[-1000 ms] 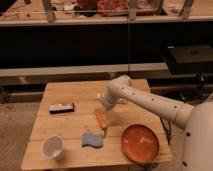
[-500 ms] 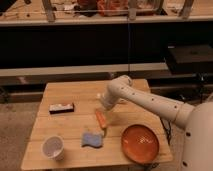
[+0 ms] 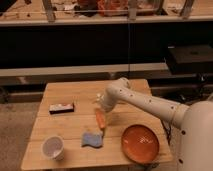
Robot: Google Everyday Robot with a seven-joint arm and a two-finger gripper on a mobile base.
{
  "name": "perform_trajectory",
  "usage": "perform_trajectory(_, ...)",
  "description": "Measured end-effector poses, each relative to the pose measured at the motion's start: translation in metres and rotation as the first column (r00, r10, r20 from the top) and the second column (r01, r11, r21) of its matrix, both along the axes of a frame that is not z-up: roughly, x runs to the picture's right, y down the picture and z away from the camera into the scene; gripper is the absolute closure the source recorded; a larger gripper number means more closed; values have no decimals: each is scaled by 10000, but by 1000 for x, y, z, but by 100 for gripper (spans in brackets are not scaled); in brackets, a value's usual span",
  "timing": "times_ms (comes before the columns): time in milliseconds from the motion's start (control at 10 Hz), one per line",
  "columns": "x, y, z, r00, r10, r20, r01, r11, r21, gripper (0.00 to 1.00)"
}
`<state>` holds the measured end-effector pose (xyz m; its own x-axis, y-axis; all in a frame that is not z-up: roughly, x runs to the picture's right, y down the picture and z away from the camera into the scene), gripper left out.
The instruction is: Place the pepper on the white sponge
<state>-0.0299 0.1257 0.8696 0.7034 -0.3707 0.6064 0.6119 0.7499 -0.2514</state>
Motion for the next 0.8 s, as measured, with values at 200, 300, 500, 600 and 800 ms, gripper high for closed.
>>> perform_trajectory(200, -10, -6, -16, 9795, -1769, 959, 1741, 9840, 368, 20)
perform_trajectory(300, -13, -5, -23, 9447, -2926, 1481, 2874, 9562, 557, 20)
perform_trajectory(500, -27, 1, -36, 8284, -4991, 2542, 4877, 8660, 1108, 20)
perform_trajectory(600, -27, 5, -42, 7566, -5821, 2978, 5653, 8113, 1494, 20)
perform_trajectory(800, -28, 9, -50, 6299, -7020, 3325, 6447, 7112, 2802, 20)
